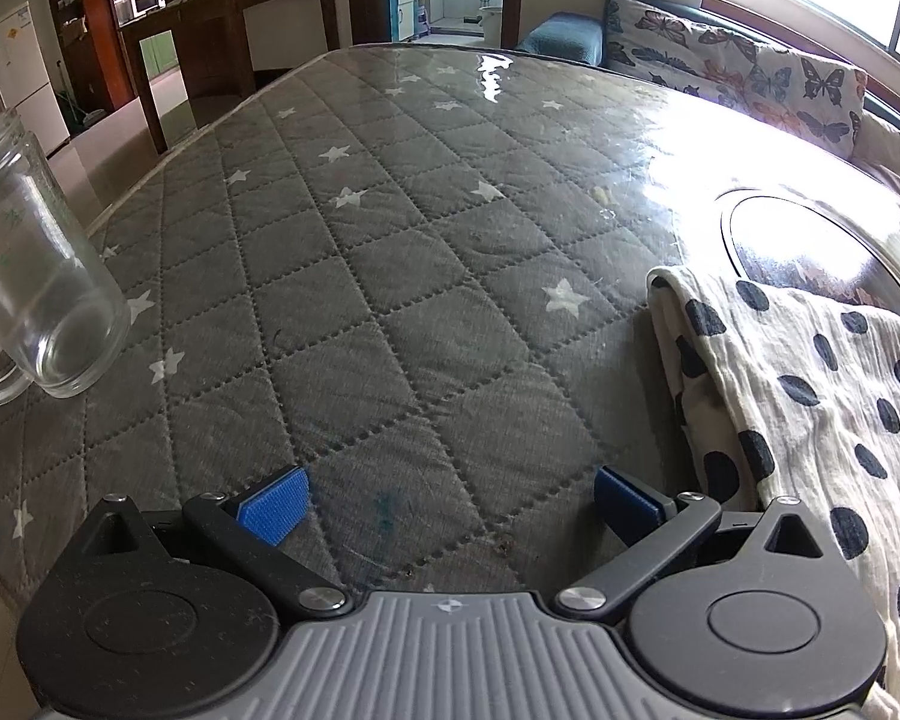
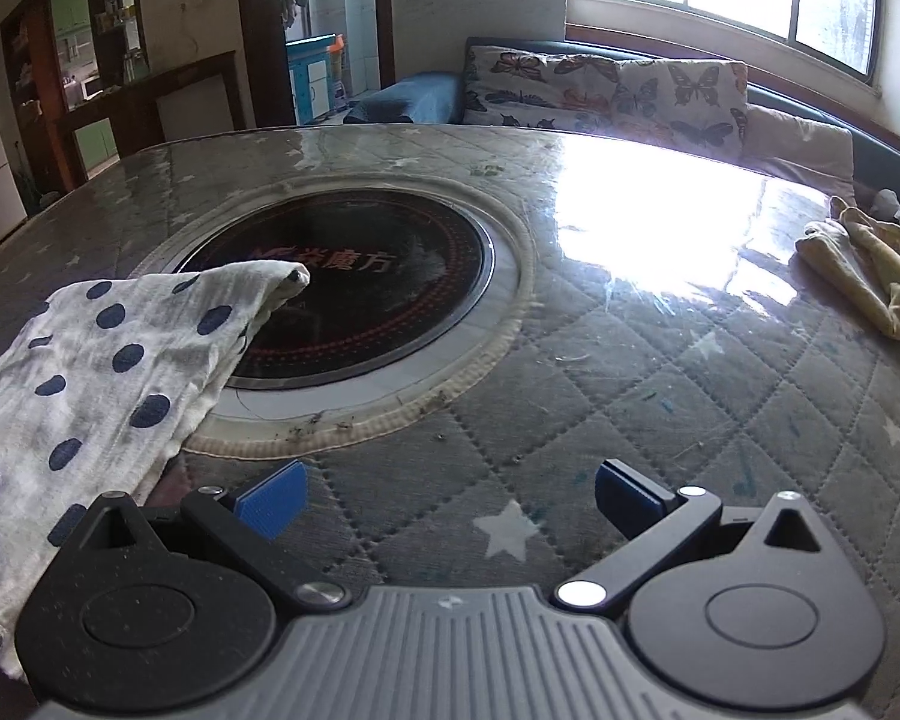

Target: Fold clothes

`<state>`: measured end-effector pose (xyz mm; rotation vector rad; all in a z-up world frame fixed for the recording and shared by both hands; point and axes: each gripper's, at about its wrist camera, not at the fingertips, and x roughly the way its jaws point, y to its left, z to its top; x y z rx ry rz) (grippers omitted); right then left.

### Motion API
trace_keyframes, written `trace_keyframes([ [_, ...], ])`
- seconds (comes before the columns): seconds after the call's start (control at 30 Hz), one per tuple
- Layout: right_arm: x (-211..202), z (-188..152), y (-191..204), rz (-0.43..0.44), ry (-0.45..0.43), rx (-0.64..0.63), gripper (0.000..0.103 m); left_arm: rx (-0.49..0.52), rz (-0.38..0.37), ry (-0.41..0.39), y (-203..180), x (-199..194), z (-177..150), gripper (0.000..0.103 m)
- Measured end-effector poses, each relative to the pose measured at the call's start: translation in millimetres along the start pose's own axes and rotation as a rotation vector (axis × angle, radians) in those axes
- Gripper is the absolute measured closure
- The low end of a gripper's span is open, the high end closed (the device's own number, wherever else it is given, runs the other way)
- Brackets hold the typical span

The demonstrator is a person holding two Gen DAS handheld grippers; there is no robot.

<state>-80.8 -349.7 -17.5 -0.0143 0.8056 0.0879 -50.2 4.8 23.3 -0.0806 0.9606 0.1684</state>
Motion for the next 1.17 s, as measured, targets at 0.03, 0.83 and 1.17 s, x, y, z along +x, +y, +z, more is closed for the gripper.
trace_keyframes([
  [0.03,-0.1,0.5,0.2,0.0,0.002,0.002,0.0,0.0,0.0,0.0,0.0,-0.1,-0.3,0.0],
  [0.83,-5.0,0.8,4.8,0.015,-0.006,0.005,0.0,-0.002,0.001,0.0,-1.6,-3.4,-6.8,0.0],
  [1.17,-6.3,0.3,5.7,0.017,-0.006,0.002,0.0,0.002,-0.004,0.001,-2.0,-4.4,-7.8,0.0],
])
